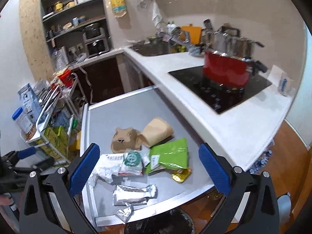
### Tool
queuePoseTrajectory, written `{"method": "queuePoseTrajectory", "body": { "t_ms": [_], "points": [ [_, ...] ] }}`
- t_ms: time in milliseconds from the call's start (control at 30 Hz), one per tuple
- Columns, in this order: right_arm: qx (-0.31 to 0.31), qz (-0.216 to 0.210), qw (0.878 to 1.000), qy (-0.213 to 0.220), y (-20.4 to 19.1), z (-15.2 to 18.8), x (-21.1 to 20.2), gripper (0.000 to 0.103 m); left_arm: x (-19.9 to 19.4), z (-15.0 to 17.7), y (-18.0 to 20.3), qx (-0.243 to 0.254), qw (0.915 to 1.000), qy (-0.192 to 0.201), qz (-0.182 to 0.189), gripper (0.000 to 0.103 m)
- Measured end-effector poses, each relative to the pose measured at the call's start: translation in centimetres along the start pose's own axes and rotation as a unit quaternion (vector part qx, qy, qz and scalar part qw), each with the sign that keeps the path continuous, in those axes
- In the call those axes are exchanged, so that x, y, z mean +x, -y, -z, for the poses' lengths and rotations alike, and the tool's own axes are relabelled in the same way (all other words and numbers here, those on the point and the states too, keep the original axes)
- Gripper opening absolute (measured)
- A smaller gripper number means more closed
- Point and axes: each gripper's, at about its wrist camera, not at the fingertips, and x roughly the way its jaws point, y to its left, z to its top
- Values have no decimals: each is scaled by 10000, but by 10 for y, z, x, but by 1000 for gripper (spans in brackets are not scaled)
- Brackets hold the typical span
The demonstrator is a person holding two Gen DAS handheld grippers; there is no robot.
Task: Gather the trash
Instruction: 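Move both tools toward the tissue and the clear snack bag on the table, then grasp the white tissue with the left tool while the right tool grasps the clear TimHoWan bag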
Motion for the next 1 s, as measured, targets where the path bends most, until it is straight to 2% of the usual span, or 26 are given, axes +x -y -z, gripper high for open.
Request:
{"method": "queuePoseTrajectory", "body": {
  "t_ms": [67, 100, 167, 467, 700, 1000],
  "points": [
    [21, -91, 9998, -161, -2, 2, 14, 98, 7, 5, 3, 88, 9996, -253, 27, 100],
    [33, -104, 9997, -226, -3, 3, 19, 95, 11, 7, 5, 139, 9995, -282, 87, 94],
    [90, -140, 9991, -385, -3, 5, 32, 92, 17, 8, 6, 256, 9988, -394, 98, 90],
    [278, -455, 9925, -1097, -11, 6, 101, 91, 45, 8, 13, 500, 9969, -125, 602, 90],
    [273, -381, 9846, -1687, -21, 10, 150, 88, 83, 7, 5, 314, 9940, -488, 933, 90],
    [349, -405, 9743, -2189, -25, 20, 191, 87, 110, 6, 17, 714, 9902, -614, 1033, 90]
  ]
}}
